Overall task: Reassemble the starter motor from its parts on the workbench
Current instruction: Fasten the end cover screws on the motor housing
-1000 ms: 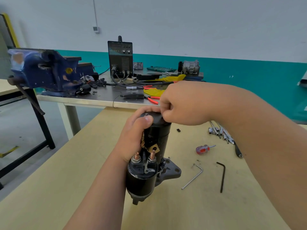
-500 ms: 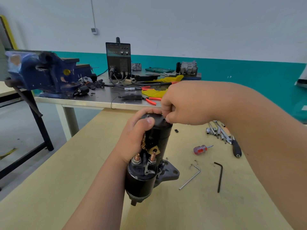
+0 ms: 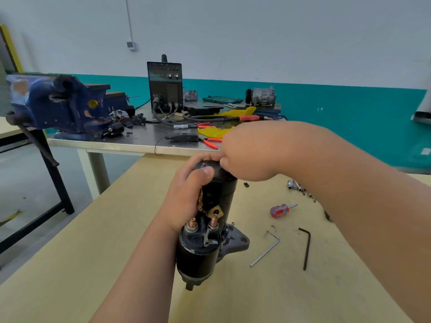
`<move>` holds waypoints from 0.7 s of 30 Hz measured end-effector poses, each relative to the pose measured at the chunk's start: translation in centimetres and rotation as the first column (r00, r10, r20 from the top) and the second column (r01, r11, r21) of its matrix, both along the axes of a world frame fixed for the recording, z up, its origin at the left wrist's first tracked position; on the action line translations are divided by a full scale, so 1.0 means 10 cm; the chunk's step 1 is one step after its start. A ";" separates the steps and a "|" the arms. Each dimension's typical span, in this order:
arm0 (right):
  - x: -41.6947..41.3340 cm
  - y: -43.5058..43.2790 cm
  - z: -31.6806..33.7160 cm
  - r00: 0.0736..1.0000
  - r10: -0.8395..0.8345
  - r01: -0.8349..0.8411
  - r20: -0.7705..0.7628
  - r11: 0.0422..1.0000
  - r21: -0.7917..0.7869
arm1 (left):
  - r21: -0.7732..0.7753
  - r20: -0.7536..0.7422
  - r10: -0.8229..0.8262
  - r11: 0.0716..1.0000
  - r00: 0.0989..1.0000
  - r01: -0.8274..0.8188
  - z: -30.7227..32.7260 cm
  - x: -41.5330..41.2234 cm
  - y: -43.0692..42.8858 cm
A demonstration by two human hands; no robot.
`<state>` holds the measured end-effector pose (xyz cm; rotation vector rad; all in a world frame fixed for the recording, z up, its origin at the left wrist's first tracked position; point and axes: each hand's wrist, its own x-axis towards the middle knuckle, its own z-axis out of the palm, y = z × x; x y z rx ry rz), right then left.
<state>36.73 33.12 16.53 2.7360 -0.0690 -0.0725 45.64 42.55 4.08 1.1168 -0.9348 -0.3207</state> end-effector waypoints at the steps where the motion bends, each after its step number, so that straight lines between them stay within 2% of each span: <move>1: 0.01 -0.01 -0.01 1.000 -0.004 0.004 0.004 1.000 0.010 | -0.009 0.004 0.014 1.000 1.000 -0.014 0.00 0.00 0.01; 5: -0.02 -0.05 0.01 0.994 0.013 -0.025 0.110 0.994 0.107 | -0.011 0.025 0.032 0.999 0.999 -0.031 -0.01 -0.01 0.04; 8: -0.06 -0.03 0.05 0.997 0.023 -0.035 0.079 0.988 0.152 | 0.007 0.031 0.034 0.999 0.999 -0.035 -0.01 -0.01 0.05; 15: -0.02 0.06 -0.03 0.999 0.011 -0.010 0.032 0.999 -0.031 | 0.007 0.021 0.039 0.999 0.999 -0.039 -0.01 -0.03 0.04; 18: -0.05 0.02 -0.01 0.990 -0.018 0.013 0.143 0.999 0.038 | -0.006 0.007 0.035 0.999 0.999 -0.035 0.00 -0.04 0.05; 21: -0.09 0.02 0.05 0.996 0.002 -0.014 0.093 0.992 0.124 | -0.018 -0.019 0.006 1.000 1.000 -0.007 0.01 -0.05 0.06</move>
